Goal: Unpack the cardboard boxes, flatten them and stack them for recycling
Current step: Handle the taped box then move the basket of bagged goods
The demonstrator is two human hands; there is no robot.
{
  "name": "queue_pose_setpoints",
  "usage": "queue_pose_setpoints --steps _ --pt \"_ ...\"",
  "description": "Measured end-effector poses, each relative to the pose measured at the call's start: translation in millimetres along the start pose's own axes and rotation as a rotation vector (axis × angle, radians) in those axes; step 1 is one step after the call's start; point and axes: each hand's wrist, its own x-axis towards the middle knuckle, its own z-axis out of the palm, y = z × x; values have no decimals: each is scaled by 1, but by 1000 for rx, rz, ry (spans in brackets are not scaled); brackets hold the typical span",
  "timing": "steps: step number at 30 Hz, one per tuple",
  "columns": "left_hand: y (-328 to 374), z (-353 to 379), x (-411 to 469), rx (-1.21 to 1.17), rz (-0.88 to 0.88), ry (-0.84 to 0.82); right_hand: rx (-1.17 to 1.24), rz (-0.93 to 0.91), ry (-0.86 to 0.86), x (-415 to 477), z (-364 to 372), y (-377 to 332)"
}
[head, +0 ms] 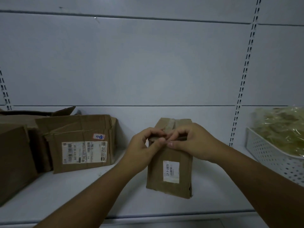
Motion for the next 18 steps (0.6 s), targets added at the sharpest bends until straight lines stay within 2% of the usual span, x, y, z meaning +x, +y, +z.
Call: queue_pose_setpoints --steps 3,5,9,13,18 --pt "-14 0 -10 82 51 -63 139 46 17 -4 4 4" --pt "-21 5 -12 162 96 -39 204 50 17 -6 7 5" --pt "-25 9 -12 126 108 26 240 16 2 -8 7 4" --pt "-25 8 -13 170 112 18 364 21 -29 -10 5 2" --pt "-23 7 -12 245 98 -13 660 25 71 -7 1 6"
